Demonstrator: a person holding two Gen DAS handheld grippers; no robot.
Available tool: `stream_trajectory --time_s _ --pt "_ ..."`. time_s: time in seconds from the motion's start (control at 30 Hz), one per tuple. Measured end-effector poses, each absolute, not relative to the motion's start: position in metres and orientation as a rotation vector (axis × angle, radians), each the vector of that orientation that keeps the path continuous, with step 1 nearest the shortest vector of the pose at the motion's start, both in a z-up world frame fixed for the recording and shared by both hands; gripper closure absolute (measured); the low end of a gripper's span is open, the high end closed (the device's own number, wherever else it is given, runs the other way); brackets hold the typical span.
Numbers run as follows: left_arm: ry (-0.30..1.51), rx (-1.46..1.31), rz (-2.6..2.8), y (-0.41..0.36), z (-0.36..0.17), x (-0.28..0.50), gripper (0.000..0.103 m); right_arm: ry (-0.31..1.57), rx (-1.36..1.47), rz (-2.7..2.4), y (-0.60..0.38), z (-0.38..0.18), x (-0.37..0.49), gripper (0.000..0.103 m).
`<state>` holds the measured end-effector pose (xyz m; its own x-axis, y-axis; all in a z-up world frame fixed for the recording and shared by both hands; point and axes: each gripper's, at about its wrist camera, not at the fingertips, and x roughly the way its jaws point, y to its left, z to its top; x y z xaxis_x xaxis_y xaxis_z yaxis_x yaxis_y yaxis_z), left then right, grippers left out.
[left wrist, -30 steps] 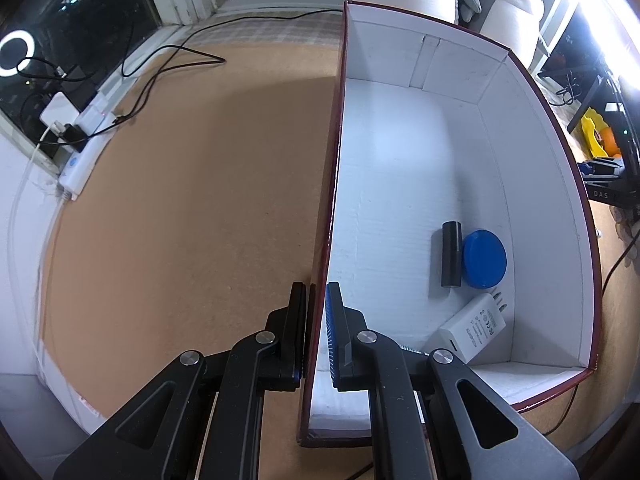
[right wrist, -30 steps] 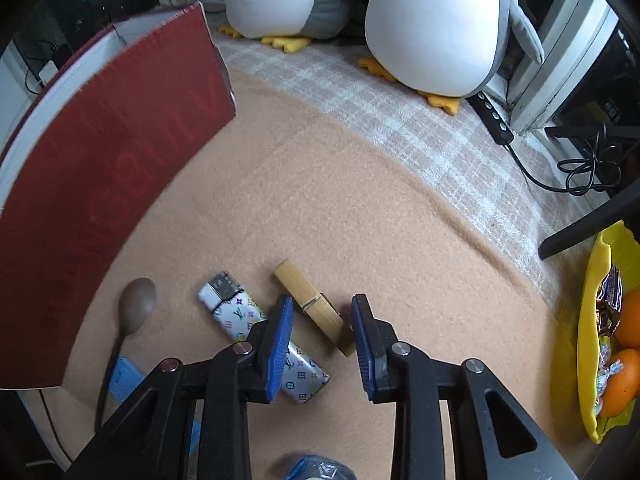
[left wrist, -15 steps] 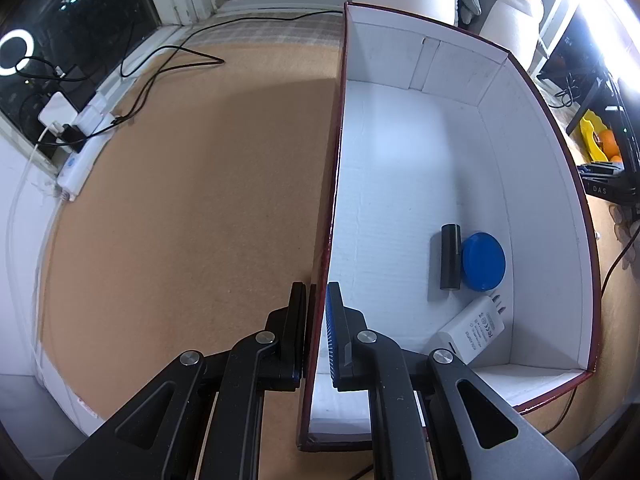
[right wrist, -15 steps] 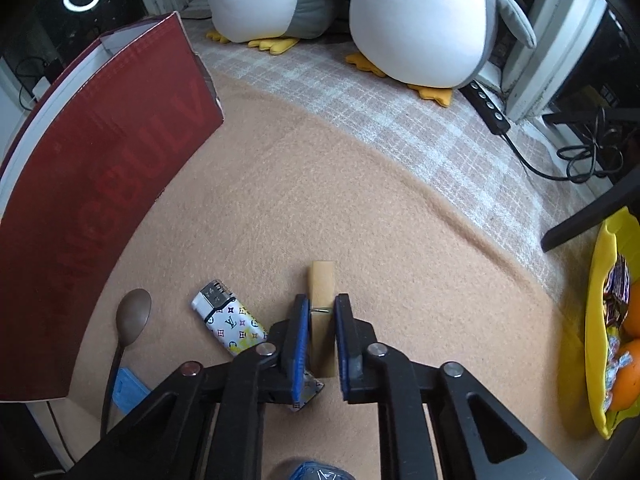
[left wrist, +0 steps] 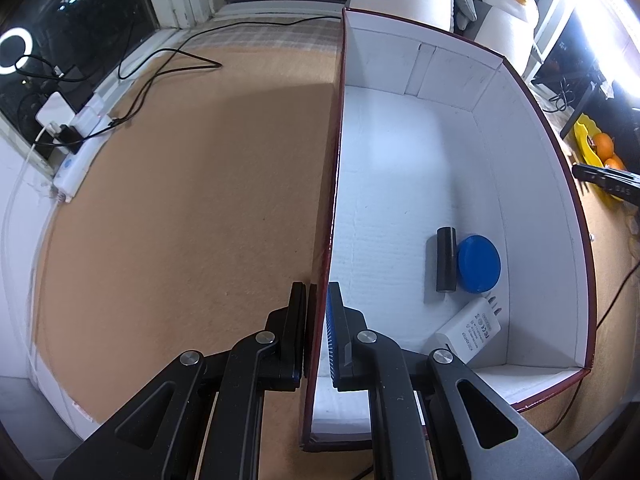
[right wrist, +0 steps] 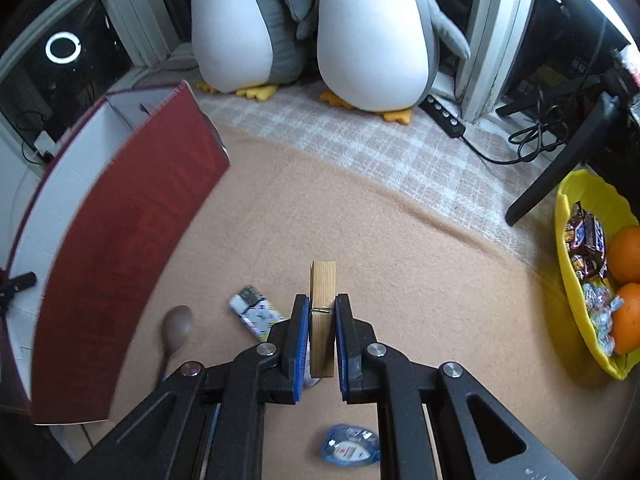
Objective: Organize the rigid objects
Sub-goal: 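Carry the clothespin into the box and release it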
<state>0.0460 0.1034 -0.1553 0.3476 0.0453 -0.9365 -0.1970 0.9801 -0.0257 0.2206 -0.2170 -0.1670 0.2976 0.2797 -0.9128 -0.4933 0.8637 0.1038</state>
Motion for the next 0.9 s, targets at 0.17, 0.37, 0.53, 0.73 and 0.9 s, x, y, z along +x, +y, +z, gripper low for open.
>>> stream_trajectory --time_s 0.17,0.37,0.53,0.73,0.9 --pt "1.196 -0.145 0.145 0.104 -0.155 0.047 0.095 1.093 -0.202 0.536 -0.204 -0.130 0.199 0.092" --pt "1.183 -0.145 0.130 0.104 -0.154 0.045 0.095 1.033 -0.179 0.607 -0.169 -0.095 0.173 0.092" --pt "1.170 -0.142 0.116 0.105 -0.153 0.043 0.095 1.014 -0.195 0.698 -0.125 -0.081 0.145 0.092" --pt "1.154 -0.143 0.100 0.106 -0.151 0.040 0.095 1.029 -0.207 0.782 -0.073 -0.085 0.115 0.092" --pt "1.147 -0.154 0.087 0.108 -0.151 0.039 0.095 1.057 -0.229 0.826 -0.038 -0.096 0.097 0.092"
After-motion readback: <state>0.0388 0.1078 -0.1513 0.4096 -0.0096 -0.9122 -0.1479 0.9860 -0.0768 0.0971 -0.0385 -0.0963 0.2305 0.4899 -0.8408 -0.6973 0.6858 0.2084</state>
